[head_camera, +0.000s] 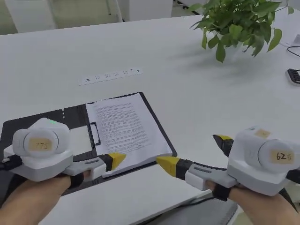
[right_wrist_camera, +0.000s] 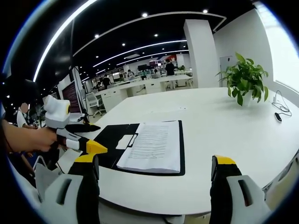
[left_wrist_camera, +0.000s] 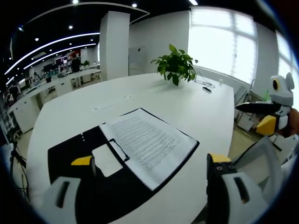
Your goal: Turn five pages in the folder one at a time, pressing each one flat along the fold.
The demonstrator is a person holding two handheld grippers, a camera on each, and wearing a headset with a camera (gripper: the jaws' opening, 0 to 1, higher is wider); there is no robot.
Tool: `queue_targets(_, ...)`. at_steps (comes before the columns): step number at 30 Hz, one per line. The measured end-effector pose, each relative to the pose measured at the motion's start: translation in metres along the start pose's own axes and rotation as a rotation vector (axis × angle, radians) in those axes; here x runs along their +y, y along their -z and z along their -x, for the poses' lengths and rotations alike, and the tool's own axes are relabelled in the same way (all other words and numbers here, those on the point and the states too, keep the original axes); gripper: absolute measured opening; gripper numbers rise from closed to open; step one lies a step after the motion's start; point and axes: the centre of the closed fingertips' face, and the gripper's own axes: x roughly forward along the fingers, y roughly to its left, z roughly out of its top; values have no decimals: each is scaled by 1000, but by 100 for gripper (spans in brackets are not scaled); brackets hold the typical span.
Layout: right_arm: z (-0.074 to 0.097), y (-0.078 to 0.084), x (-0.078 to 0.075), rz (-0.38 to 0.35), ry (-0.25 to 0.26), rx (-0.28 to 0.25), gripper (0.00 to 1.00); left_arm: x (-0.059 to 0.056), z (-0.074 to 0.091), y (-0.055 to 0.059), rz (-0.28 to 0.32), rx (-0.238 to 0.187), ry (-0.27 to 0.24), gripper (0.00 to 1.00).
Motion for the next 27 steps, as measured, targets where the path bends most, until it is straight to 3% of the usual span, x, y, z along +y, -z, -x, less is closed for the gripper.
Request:
queue_targets(7, -1, -1, 0, -2, 12, -3, 100, -5, -13, 10, -6, 31, 28, 94)
queue_targets(19, -2, 4, 2, -7, 24, 8, 100, -9, -40, 14, -22, 43, 65, 95)
queue_targets(27, -3, 4, 0, -13, 35, 12, 100, -25, -64, 15, -44, 52, 103, 93)
